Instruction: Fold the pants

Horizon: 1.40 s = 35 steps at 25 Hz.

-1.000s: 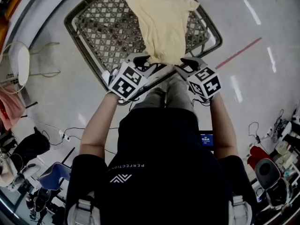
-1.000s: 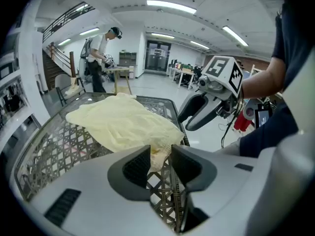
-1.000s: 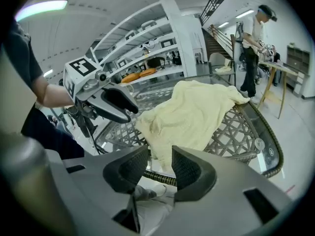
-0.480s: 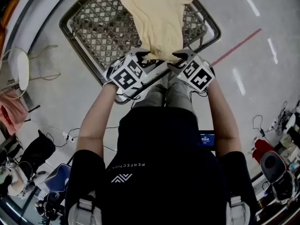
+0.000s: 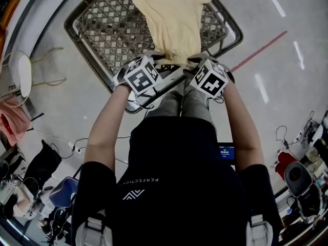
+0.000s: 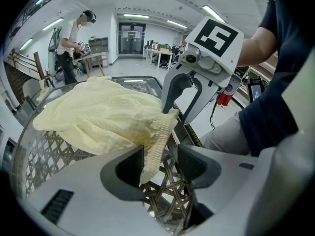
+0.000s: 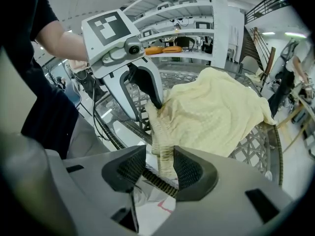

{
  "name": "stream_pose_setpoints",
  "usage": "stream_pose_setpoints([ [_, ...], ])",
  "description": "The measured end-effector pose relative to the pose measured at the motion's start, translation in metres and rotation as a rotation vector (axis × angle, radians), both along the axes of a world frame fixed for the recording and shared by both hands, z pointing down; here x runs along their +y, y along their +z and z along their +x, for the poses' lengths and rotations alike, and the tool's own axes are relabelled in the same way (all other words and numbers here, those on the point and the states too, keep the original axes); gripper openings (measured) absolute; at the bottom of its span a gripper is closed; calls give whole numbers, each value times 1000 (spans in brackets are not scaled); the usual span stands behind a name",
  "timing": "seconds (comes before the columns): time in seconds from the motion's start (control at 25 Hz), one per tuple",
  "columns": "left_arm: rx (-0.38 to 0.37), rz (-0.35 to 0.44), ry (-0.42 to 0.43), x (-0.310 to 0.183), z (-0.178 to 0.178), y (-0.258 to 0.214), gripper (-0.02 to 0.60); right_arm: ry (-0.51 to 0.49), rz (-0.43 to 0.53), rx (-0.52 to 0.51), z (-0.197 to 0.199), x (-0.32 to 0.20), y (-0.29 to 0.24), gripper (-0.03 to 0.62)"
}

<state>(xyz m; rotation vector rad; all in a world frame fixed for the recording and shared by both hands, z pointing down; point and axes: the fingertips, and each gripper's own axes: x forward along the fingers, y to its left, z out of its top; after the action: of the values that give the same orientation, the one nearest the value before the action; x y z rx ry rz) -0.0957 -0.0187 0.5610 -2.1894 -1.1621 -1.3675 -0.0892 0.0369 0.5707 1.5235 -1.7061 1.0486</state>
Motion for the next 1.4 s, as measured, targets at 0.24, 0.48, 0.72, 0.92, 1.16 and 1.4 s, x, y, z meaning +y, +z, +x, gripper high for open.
stream_pose_setpoints([
  [0.24, -3, -12, -5, 1, 9, 5, 218, -13, -32, -10, 3, -4, 7, 158],
  [0.48, 8, -9, -5, 2, 15, 7, 207, -8, -34, -11, 8, -5, 9, 156],
  [0.72, 25, 3, -11, -2, 18, 9, 164, -9, -26, -10, 9, -5, 9, 150],
  [0.92, 61, 18, 2, -1, 19, 9, 152, -23, -34, -7, 12, -6, 9, 129],
  [1.16, 36, -20, -41, -2, 20, 7, 127, -23, -46, -26, 12, -5, 8, 120],
  [1.4, 1, -28, -33, -1, 17, 5, 83, -30, -58, -15, 11, -5, 5, 114],
])
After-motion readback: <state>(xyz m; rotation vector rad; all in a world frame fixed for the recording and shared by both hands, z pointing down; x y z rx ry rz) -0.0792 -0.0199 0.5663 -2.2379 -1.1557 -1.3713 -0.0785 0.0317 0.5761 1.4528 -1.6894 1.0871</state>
